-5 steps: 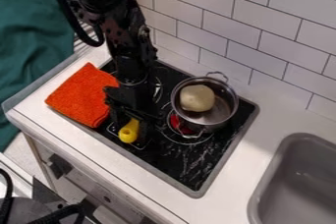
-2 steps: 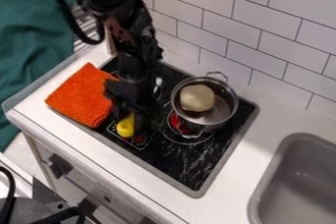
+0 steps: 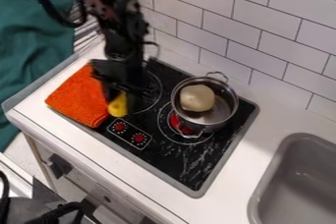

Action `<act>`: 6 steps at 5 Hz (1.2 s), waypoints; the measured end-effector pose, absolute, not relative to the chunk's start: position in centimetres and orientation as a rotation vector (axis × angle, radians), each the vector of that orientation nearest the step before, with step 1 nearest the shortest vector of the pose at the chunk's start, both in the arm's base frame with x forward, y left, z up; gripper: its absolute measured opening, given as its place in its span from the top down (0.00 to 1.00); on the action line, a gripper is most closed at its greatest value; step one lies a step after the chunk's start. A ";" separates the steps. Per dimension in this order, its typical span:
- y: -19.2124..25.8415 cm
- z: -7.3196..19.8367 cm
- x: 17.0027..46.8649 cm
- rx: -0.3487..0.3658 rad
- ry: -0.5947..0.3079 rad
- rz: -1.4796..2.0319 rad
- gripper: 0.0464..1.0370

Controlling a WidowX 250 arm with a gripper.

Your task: Put the yellow knife on top of the red cloth

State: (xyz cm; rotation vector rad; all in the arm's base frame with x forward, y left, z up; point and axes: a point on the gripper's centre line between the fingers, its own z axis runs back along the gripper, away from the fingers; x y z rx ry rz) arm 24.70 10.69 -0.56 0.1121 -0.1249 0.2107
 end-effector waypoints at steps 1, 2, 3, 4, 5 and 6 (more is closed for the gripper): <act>13.2 -0.5 23.0 0.111 -0.121 0.267 0.59; 16.1 -0.8 21.1 0.110 -0.138 0.290 0.59; 16.8 -1.5 20.2 0.092 -0.117 0.233 0.59; 17.2 -1.6 20.4 0.104 -0.143 0.112 0.59; 17.4 -1.8 20.9 0.114 -0.176 0.031 0.59; 17.3 -2.1 21.0 0.110 -0.178 0.008 0.51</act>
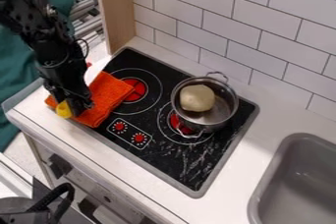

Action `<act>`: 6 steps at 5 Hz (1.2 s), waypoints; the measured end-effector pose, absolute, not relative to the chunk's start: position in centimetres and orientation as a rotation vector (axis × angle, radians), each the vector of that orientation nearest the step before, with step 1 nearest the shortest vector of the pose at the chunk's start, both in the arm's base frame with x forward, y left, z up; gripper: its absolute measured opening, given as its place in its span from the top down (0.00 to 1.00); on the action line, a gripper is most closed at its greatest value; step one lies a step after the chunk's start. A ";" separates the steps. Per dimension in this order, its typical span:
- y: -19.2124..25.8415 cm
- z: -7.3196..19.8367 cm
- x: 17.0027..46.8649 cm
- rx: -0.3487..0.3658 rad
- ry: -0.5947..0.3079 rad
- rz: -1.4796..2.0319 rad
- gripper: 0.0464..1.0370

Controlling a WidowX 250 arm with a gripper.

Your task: Put the yellow knife on top of the red cloth

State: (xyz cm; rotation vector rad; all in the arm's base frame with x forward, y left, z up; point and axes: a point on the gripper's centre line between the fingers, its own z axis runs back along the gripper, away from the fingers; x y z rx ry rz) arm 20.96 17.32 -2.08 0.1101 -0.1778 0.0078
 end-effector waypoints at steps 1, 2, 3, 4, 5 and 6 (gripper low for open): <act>17.1 -2.2 20.7 0.095 -0.160 0.031 0.19; 16.6 -1.3 21.0 0.102 -0.128 0.010 0.02; 15.3 1.2 22.0 0.134 -0.141 -0.041 0.03; 13.3 4.0 23.3 0.158 -0.167 -0.061 0.03; 10.4 5.0 24.9 0.129 -0.174 -0.012 0.03; 8.6 5.0 25.6 0.104 -0.182 0.060 0.03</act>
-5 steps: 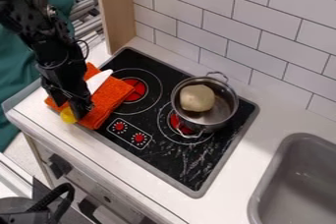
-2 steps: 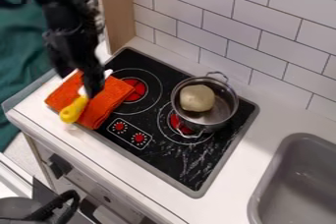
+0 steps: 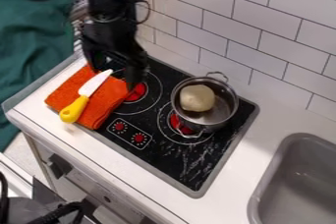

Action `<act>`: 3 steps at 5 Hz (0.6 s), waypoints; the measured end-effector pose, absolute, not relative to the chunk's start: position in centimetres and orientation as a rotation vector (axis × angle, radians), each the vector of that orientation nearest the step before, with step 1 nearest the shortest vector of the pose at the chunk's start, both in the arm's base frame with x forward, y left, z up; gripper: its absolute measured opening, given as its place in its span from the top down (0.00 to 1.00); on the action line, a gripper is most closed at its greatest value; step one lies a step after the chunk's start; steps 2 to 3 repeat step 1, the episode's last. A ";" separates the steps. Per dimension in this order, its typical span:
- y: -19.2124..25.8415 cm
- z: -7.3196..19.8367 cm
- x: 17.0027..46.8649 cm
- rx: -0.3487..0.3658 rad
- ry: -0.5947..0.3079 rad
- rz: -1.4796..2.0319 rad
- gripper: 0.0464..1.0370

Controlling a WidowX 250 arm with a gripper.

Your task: Put the yellow knife on top of the red cloth

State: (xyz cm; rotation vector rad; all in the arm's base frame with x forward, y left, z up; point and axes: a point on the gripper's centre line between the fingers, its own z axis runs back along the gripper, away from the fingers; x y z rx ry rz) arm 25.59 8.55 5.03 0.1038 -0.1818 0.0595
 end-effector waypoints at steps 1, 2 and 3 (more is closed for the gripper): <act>7.4 4.6 26.7 0.068 -0.191 0.072 0.03; 7.4 4.6 26.7 0.068 -0.191 0.072 0.03; 7.4 4.6 26.7 0.068 -0.191 0.072 0.03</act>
